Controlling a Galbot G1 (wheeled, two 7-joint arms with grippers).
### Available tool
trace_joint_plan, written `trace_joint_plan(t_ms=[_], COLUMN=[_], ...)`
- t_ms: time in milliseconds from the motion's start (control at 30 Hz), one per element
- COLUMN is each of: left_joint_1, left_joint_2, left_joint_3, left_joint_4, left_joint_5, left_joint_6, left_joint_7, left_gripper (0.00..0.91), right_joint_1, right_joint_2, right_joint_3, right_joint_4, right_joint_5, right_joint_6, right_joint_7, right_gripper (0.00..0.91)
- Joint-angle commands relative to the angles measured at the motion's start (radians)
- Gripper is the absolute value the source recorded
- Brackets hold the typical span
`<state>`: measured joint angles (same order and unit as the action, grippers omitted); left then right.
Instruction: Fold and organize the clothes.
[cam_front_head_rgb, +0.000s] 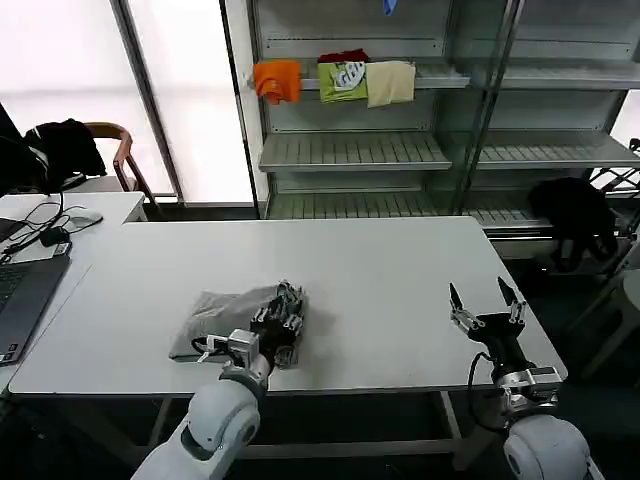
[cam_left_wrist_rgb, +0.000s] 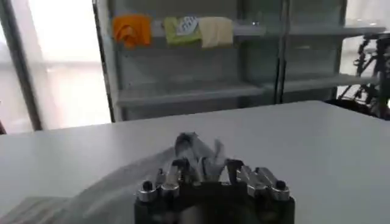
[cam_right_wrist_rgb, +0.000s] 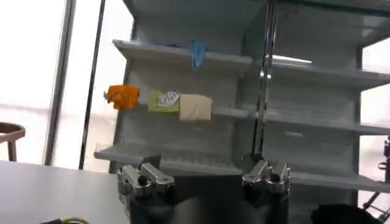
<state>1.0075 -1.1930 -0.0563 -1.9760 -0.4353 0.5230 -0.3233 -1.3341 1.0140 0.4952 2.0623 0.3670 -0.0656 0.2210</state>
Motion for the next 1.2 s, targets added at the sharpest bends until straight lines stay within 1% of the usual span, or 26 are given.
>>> trace_joint_plan(t_ms=[33,100,200,233,300,333,400,433,600,733,967,1100,1200], left_joint_1=[0.03,0.056,0.106,0.119,0.127,0.127,0.122,0.11,0.097,0.066,0.08,0.088,0.095], left_joint_2=[0.003,0.023,0.087,0.116,0.148,0.174,0.193,0.205,0.195,0.145,0.104,0.111,0.127], left_joint_3=[0.035,-0.007,-0.144,-0.226,-0.333,-0.392,-0.433,-0.457,-0.453,-0.422,-0.388,-0.395,-0.407], left_joint_4=[-0.156,-0.185,-0.191,-0.157,-0.095,-0.032,0.032,0.096,0.186,0.253,0.232,0.24,0.23], left_joint_5=[0.011,-0.006,-0.002,-0.003,-0.009,-0.012,-0.011,-0.028,-0.039,-0.042,-0.053,-0.138,-0.221], left_joint_6=[-0.022,-0.027,-0.049,-0.056,-0.059,-0.075,-0.088,-0.089,-0.087,-0.08,-0.055,-0.036,0.0], left_joint_7=[0.04,0.038,0.028,0.031,0.05,0.059,0.075,0.071,0.071,0.065,0.072,0.077,0.089], left_gripper=[0.907,0.907,0.907,0.907,0.907,0.907,0.907,0.907,0.907,0.907,0.907,0.907,0.907], right_joint_1=[0.007,0.008,0.001,0.0,0.001,0.002,0.003,0.006,0.01,0.007,0.006,0.009,0.01], right_joint_2=[0.001,0.001,-0.005,-0.006,-0.007,-0.007,-0.007,-0.006,-0.007,-0.01,-0.008,-0.008,-0.009], right_joint_3=[-0.007,-0.007,0.001,0.003,0.002,0.001,-0.002,-0.004,-0.006,0.001,-0.003,-0.008,-0.009], right_joint_4=[0.0,0.001,0.001,-0.001,-0.002,-0.003,-0.002,-0.002,0.003,0.01,0.003,0.002,0.002], right_joint_5=[-0.001,-0.001,0.003,0.003,0.003,0.003,0.003,0.002,0.0,0.0,-0.001,-0.002,-0.001], right_joint_6=[-0.002,-0.002,0.002,0.004,0.003,0.004,0.004,0.004,0.0,-0.006,-0.007,-0.007,-0.008], right_joint_7=[0.001,0.002,0.001,0.001,0.001,0.001,0.001,0.001,0.001,0.001,0.001,0.0,0.001], right_gripper=[0.907,0.907,0.907,0.907,0.907,0.907,0.907,0.907,0.907,0.907,0.907,0.907,0.907])
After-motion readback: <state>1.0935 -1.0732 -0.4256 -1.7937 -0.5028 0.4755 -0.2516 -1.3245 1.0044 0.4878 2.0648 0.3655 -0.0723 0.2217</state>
